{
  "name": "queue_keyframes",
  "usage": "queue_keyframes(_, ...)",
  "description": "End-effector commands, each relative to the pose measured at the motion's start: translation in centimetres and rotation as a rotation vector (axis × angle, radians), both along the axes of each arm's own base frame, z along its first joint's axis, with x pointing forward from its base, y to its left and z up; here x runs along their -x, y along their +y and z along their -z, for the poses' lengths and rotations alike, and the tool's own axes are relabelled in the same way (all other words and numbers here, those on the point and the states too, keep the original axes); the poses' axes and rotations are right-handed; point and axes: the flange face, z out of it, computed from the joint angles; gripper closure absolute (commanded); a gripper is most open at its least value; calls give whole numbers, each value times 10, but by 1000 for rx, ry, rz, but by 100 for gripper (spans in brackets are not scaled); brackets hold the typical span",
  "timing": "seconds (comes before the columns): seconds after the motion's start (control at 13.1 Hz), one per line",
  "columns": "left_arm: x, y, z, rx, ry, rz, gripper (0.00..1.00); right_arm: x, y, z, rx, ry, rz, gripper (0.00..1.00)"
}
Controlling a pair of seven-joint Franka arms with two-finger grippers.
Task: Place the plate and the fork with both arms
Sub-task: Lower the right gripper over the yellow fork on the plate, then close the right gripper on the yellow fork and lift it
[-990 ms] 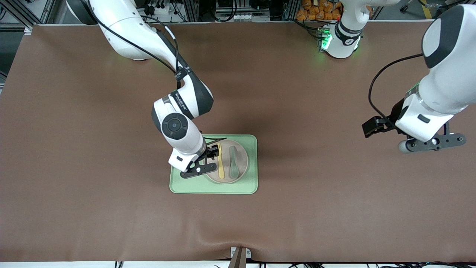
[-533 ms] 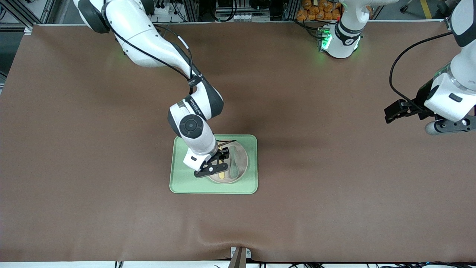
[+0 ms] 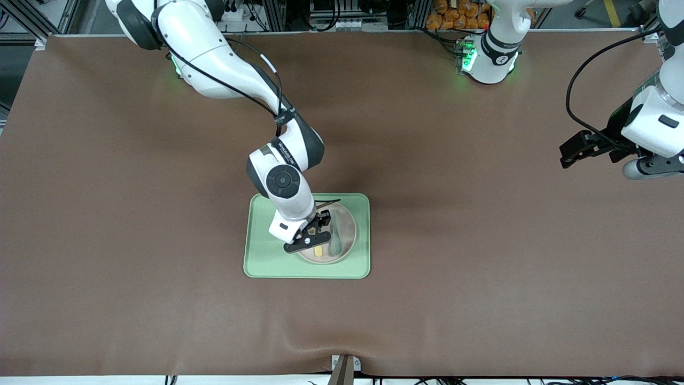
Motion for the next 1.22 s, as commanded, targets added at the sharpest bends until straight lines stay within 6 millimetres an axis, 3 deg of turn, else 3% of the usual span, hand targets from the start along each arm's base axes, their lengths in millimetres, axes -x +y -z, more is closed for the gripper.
queue_keyframes(0.0,10,13,-10,21,4,-13,0,9,1,12,32,7,1,49)
queue_keyframes(0.69,30,23,-7,49,16,-35,0,19,14,28,42,17,4,54)
queue_keyframes(0.91,36,23,-4,46,3,-37,0,17,16,28,39,13,2,71)
queue_keyframes(1.07,36,23,-5,47,2,-37,0,17,17,26,39,18,15,100)
queue_keyframes(1.14,36,24,-5,47,2,-39,0,16,20,23,35,12,35,100)
